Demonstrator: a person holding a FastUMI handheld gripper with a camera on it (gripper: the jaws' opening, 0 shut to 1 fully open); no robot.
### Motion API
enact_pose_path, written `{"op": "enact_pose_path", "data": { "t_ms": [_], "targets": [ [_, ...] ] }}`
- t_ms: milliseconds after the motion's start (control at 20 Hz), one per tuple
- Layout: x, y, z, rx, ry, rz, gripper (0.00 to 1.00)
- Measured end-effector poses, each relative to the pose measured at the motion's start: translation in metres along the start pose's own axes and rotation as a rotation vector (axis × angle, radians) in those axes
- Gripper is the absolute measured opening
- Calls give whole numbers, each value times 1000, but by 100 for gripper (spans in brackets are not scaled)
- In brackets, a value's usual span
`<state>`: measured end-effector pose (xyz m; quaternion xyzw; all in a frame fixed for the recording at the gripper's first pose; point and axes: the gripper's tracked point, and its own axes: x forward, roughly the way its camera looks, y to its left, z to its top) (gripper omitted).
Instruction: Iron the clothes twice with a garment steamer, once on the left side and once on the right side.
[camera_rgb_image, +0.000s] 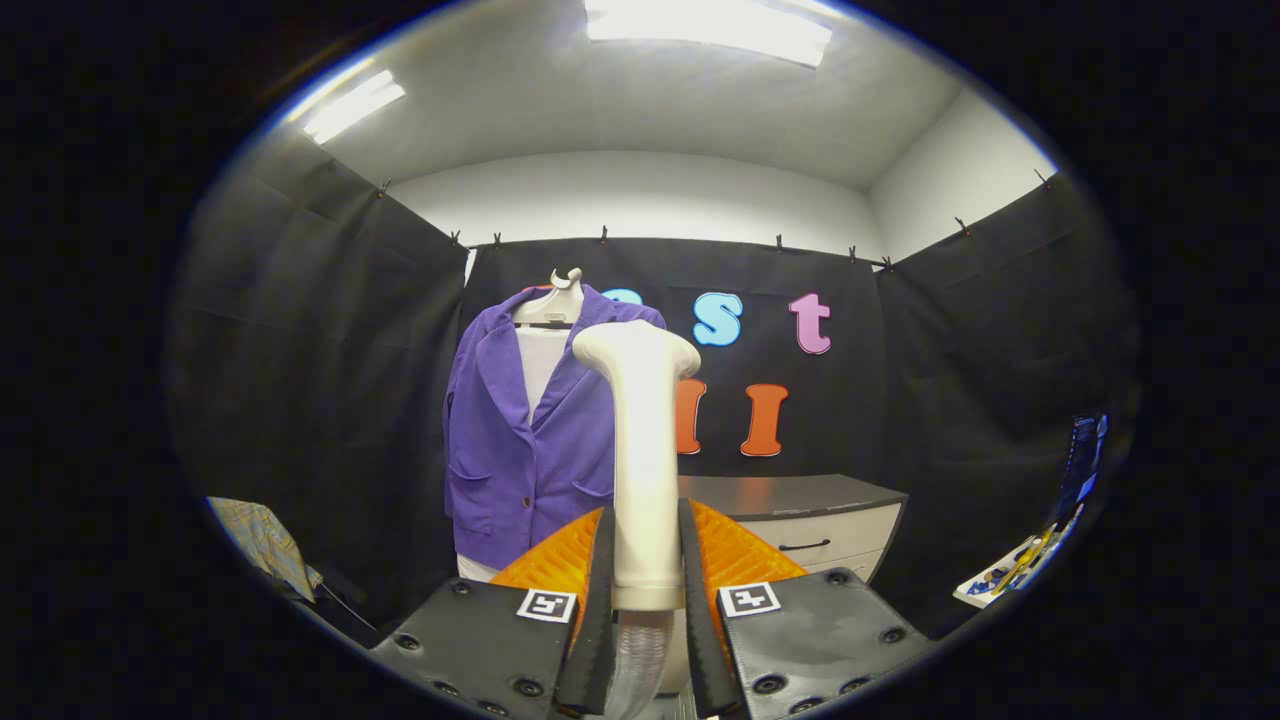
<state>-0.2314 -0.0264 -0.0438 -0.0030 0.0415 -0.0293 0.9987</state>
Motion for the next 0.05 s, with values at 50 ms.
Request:
{"op": "enact_pose_path", "data": {
  "t_ms": [50],
  "targets": [
    [-2, -1, -1, -2, 1, 2, 39]
  ]
}}
